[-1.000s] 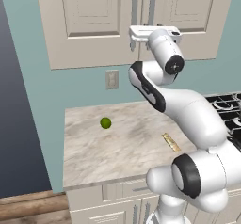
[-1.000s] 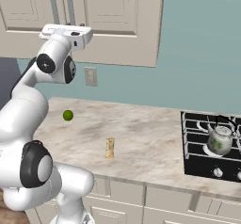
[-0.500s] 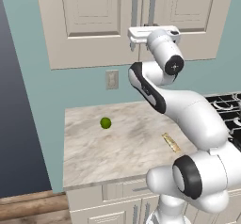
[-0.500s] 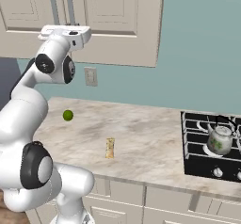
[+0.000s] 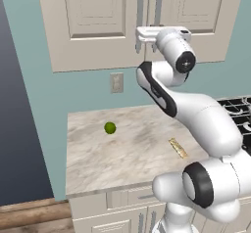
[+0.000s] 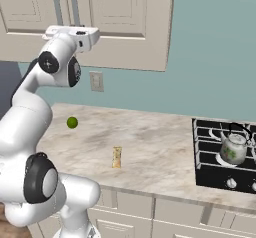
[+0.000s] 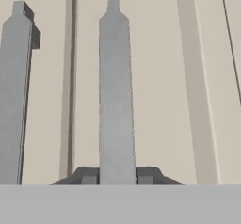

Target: Pick the pan from the cabinet and place it on the stove. Then turn on the stove burner for the pan.

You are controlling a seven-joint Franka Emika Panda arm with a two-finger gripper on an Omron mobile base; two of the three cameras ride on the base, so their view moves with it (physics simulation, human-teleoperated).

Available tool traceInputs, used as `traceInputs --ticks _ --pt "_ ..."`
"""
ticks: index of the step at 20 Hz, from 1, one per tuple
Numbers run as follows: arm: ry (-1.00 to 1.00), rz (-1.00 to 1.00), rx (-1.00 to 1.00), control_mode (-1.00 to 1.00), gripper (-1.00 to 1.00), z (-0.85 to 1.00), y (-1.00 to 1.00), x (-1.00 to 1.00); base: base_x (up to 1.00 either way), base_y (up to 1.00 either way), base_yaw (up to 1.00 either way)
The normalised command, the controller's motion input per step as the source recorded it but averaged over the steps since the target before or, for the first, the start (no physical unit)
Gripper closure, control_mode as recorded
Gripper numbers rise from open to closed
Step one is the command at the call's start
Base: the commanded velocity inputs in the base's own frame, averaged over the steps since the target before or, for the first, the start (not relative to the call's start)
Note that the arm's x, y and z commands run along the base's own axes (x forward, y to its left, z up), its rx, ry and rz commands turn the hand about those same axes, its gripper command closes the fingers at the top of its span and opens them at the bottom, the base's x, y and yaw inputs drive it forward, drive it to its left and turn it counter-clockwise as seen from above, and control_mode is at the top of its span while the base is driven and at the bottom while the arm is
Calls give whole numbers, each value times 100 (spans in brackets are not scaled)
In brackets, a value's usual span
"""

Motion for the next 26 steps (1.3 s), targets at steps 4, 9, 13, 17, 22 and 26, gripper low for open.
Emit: traceInputs --ticks 4,9,13,17,22,26 --pt "10 6 6 -100 100 0 -19 -36 0 0 0" --pt "3 5 3 -100 100 0 -26 -65 0 0 0" --pt "0 8 0 -100 100 0 -29 -73 0 0 0" --pt "0 10 0 -100 100 0 -32 -74 0 0 0" --pt "0 11 0 -100 100 0 -34 -66 0 0 0" --pt "0 8 0 -100 100 -3 -26 -48 0 0 0"
